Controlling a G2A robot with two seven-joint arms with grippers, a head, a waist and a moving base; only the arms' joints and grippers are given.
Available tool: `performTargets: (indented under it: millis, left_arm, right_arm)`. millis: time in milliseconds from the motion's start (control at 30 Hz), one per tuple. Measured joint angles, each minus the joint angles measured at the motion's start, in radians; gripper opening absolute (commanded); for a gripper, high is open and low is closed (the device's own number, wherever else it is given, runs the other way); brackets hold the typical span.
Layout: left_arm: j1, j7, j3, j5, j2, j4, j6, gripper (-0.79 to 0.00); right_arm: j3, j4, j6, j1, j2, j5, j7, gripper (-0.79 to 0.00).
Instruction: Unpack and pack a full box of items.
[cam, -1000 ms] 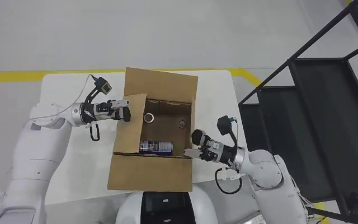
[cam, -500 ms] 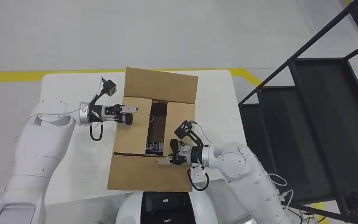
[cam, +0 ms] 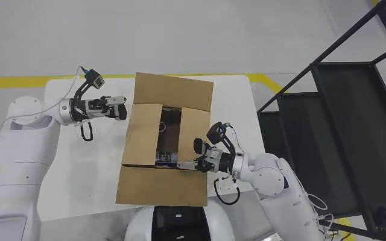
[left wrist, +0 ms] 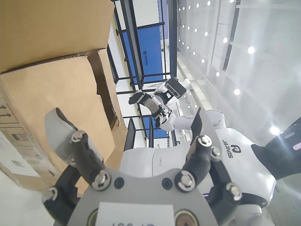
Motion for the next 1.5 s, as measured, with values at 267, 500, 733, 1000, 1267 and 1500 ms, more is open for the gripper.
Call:
performTargets:
  millis: [267,500,733,1000,1267,1500]
  left_arm:
    - [0.0,-0.001,0.001,0.001,0.0,0.0,0.0,0.0]
    - [0.019,0.1,0.012,0.016,-0.003,-0.016,0.028,0.0]
    - [-0.053,0.271,0.046,0.061,-0.023,0.085,-0.095,0.0]
    - [-0.184,0.431,0.11,0.115,-0.06,0.311,-0.236,0.0]
    - [-0.288,0.539,0.193,0.161,-0.113,0.519,-0.307,0.0]
    - [-0.344,0.598,0.259,0.167,-0.172,0.657,-0.333,0.0]
  right_arm:
    - [0.0,0.0,0.0,0.0,0.0,0.0,0.0,0.0]
    - [0.004,-0.016,0.073,-0.013,0.009,0.153,0.103,0.0]
    - [0.167,-0.074,0.24,-0.103,0.033,0.325,0.195,0.0]
    - [0.222,-0.011,0.357,-0.228,0.051,0.376,0.269,0.0]
    - [0.112,0.104,0.385,-0.207,0.057,0.389,0.323,0.0]
    - [0.069,0.153,0.337,-0.176,0.064,0.559,0.405,0.0]
